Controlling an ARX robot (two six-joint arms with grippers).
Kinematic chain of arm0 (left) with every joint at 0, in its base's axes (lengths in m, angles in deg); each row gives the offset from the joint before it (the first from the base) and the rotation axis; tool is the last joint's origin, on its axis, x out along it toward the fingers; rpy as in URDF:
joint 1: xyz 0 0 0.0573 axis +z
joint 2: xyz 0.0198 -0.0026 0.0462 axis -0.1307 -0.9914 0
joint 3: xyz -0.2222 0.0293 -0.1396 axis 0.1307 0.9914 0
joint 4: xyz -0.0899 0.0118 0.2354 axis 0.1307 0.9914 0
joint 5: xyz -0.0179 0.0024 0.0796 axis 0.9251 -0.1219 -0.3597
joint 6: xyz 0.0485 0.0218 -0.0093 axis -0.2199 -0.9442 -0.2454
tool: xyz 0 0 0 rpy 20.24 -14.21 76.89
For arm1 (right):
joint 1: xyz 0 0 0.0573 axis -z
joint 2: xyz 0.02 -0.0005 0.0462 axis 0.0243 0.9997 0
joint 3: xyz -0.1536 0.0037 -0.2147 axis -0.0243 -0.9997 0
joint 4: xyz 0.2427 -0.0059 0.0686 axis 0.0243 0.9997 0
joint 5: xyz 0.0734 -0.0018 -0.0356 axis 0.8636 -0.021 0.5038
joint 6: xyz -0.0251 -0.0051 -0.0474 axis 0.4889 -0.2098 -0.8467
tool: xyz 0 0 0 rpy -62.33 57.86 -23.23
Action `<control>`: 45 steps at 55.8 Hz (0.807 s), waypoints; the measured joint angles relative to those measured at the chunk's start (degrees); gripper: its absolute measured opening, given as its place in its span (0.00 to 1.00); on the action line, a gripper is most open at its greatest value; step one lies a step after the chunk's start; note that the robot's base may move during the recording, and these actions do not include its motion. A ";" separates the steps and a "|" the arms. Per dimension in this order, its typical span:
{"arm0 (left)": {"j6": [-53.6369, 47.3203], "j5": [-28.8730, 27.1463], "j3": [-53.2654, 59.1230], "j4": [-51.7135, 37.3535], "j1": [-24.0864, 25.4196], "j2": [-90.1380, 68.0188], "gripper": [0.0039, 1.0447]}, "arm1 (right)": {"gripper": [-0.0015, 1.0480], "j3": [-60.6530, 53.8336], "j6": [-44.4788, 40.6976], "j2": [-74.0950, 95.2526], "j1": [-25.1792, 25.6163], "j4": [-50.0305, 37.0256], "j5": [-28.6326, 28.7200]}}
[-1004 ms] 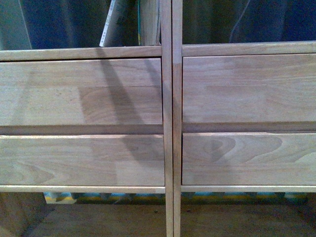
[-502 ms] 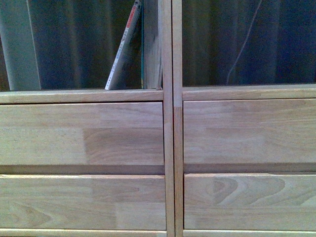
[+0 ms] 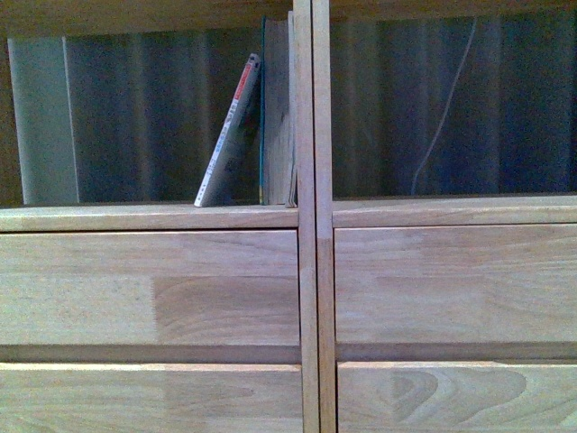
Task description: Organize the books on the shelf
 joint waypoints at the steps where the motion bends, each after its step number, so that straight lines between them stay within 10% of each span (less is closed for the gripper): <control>1: 0.00 0.00 0.59 -0.15 0.00 0.39 0.03 | 0.29 -0.85 0.11 -0.52 0.00 -0.33 0.15; 10: -0.15 0.04 4.70 -0.94 0.00 3.56 0.03 | 0.03 -6.71 0.37 -4.31 0.13 -2.10 0.13; 45: -0.17 0.02 12.48 0.85 0.00 13.64 0.03 | 0.03 -17.64 0.52 -15.76 0.13 -1.92 0.13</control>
